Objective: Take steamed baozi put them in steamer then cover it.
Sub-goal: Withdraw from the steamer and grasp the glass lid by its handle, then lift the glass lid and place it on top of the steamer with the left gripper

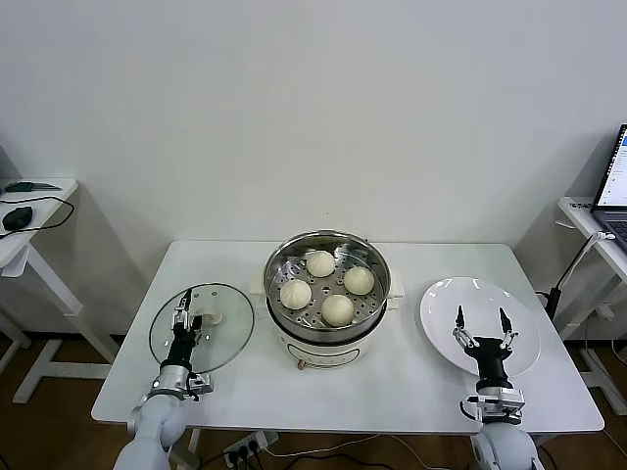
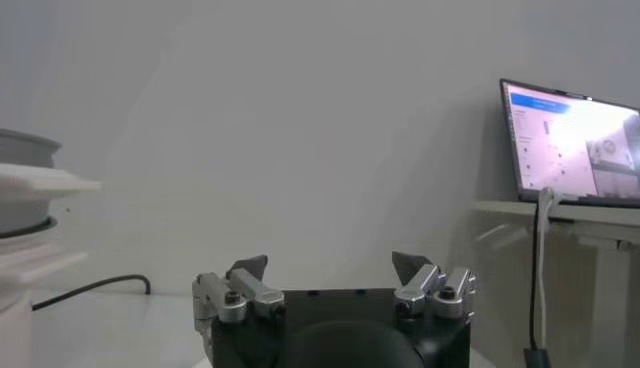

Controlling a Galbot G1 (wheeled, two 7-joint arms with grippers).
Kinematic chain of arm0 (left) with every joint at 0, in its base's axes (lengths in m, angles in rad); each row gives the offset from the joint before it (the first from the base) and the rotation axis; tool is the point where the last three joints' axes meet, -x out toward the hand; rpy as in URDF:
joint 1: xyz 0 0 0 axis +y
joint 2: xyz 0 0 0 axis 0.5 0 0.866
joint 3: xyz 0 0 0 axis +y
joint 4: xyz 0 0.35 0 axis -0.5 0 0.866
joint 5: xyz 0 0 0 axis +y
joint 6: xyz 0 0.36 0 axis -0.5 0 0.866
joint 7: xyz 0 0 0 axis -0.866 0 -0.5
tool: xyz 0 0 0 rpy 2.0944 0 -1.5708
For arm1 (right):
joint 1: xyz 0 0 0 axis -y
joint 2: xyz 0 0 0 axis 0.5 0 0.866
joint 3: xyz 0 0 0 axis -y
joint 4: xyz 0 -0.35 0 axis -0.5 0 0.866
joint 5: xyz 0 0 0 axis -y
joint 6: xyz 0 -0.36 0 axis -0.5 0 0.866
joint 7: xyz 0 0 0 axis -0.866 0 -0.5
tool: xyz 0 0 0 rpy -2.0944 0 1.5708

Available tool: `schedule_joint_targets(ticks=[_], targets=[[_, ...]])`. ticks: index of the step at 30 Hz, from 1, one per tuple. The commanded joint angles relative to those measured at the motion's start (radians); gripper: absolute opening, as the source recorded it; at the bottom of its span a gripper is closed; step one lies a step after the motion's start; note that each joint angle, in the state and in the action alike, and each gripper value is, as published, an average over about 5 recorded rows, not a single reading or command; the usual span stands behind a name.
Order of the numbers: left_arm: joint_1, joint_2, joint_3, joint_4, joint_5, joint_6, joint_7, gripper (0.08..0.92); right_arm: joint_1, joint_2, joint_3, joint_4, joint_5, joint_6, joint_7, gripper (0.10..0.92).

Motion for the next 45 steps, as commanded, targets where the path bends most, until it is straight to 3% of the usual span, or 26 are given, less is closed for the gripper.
schedule_joint_targets(ticks=[1, 6, 9, 29, 37, 45], targets=[[-0.017, -0.002, -0.001, 0.022, 0.000, 0.007, 0.008, 0.823, 0.000, 0.002, -0.005, -0.001, -0.011, 0.002, 0.000, 0.823], [-0.025, 0.002, 0.002, 0.043, 0.001, 0.010, 0.023, 0.817, 0.002, 0.001, -0.006, -0.001, -0.011, 0.002, 0.000, 0.823], [-0.029, 0.004, 0.003, 0.057, 0.001, 0.012, 0.031, 0.766, 0.005, -0.001, -0.007, 0.000, -0.011, 0.002, 0.001, 0.823], [-0.009, 0.000, -0.002, 0.020, 0.002, -0.005, 0.030, 0.207, 0.016, 0.000, -0.016, 0.005, -0.016, 0.000, 0.005, 0.823], [0.052, 0.040, -0.059, -0.147, 0.001, -0.017, 0.031, 0.191, 0.020, 0.006, -0.018, 0.003, -0.015, 0.001, 0.004, 0.823], [0.124, 0.145, -0.160, -0.410, -0.097, 0.011, 0.069, 0.191, 0.030, 0.015, -0.016, -0.002, -0.012, 0.004, 0.003, 0.823]])
